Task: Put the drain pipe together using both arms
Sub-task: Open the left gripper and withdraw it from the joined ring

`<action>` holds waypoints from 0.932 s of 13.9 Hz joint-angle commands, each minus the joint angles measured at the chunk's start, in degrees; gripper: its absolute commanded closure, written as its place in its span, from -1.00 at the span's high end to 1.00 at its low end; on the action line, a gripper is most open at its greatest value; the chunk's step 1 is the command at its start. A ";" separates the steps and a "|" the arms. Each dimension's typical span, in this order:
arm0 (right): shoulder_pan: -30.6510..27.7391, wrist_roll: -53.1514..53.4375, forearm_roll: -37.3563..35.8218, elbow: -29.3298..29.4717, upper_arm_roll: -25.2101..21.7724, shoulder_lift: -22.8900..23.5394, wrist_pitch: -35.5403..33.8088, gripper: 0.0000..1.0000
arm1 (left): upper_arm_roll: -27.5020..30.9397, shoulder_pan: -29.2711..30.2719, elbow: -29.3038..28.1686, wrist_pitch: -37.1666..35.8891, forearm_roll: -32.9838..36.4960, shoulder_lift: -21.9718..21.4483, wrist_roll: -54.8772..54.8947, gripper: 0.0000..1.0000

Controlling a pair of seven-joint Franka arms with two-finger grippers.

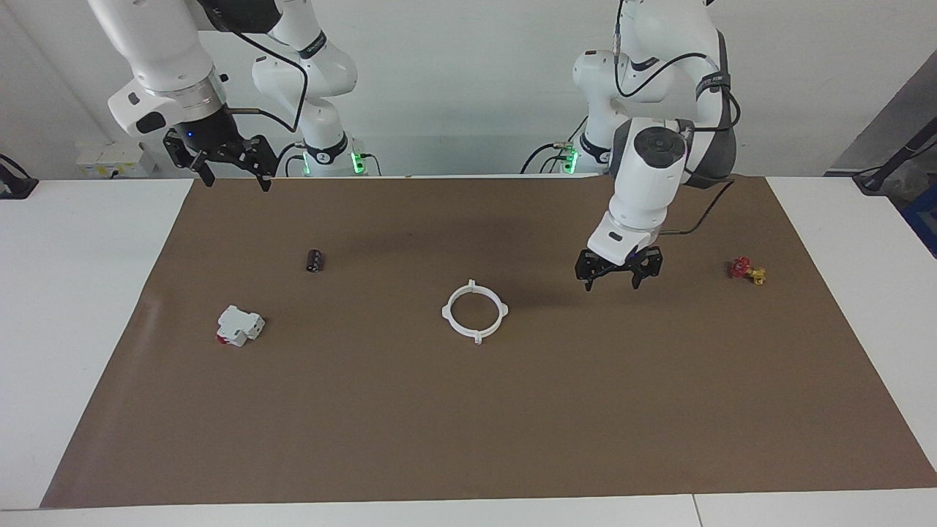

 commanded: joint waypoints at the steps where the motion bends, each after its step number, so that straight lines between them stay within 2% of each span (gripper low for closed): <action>1: -0.03 -1.38 1.32 -0.09 -0.40 -0.50 -0.56 1.00 | -0.39 3.27 -0.65 -4.79 0.77 -3.97 5.48 0.99; 4: -0.03 -1.38 1.32 -0.09 -0.32 -0.50 -0.48 1.00 | -0.39 8.01 -1.26 -8.31 0.41 -8.36 12.33 0.99; 7: -0.03 -1.38 1.32 -0.09 -0.32 -0.50 -0.56 1.00 | -0.30 15.30 -1.09 -12.18 -1.16 -12.06 17.88 0.99; 9: 0.05 -1.38 1.32 -0.09 -0.32 -0.50 -0.56 1.00 | -0.30 19.51 1.27 -13.41 -4.23 -12.16 22.98 1.00; 13: -0.03 -1.38 1.32 -0.09 -0.32 -0.50 -0.56 1.00 | -0.04 20.50 10.31 -19.54 -4.07 -10.23 25.37 0.99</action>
